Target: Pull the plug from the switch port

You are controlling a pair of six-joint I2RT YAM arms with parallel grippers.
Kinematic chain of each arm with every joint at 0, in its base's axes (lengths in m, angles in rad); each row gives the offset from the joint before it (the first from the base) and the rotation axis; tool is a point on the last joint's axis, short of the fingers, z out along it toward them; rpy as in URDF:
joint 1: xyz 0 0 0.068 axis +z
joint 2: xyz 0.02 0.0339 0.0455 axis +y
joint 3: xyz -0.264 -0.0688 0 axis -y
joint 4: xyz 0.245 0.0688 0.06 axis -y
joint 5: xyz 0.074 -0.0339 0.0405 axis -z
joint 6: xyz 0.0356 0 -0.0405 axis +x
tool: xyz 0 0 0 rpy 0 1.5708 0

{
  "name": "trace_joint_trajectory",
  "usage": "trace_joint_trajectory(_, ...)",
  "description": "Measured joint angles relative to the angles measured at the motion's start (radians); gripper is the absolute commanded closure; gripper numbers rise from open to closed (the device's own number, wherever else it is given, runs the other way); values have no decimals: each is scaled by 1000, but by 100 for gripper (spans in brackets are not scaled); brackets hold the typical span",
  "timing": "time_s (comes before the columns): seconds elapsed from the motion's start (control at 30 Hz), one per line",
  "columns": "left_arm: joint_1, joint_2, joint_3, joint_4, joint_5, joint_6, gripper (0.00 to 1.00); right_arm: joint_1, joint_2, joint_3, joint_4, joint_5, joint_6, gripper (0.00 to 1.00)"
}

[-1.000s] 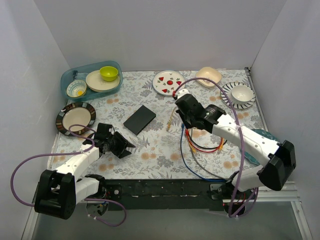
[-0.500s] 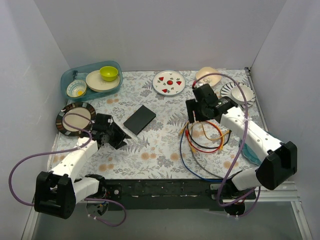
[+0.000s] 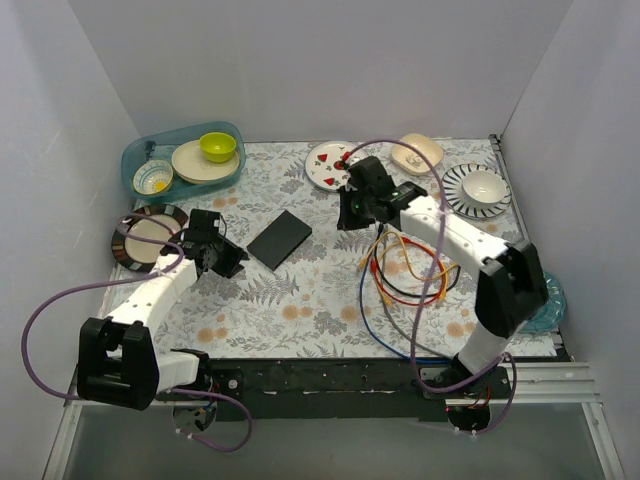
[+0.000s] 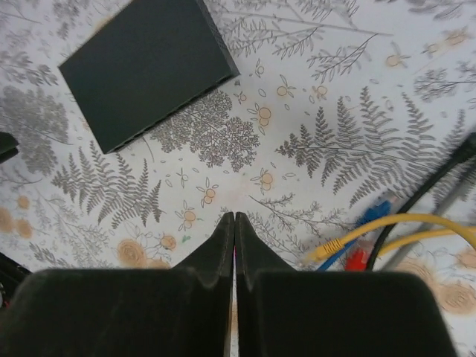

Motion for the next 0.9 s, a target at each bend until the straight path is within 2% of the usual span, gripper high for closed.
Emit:
trace_joint_trajectory(0.17, 13, -2, -90, -10, -15, -34, 78, 0, 222, 51, 31, -75, 42, 99)
trace_joint_trajectory(0.43, 47, 88, -160, 49, 24, -43, 80, -38, 535, 378, 104, -141, 107, 99)
trace_joint_trajectory(0.73, 119, 203, -134, 156, 156, -35, 75, -121, 756, 539, 145, -216, 154, 99)
trace_joint_trajectory(0.9, 143, 308, -85, 231, 275, -31, 75, -114, 794, 508, 232, -330, 196, 99)
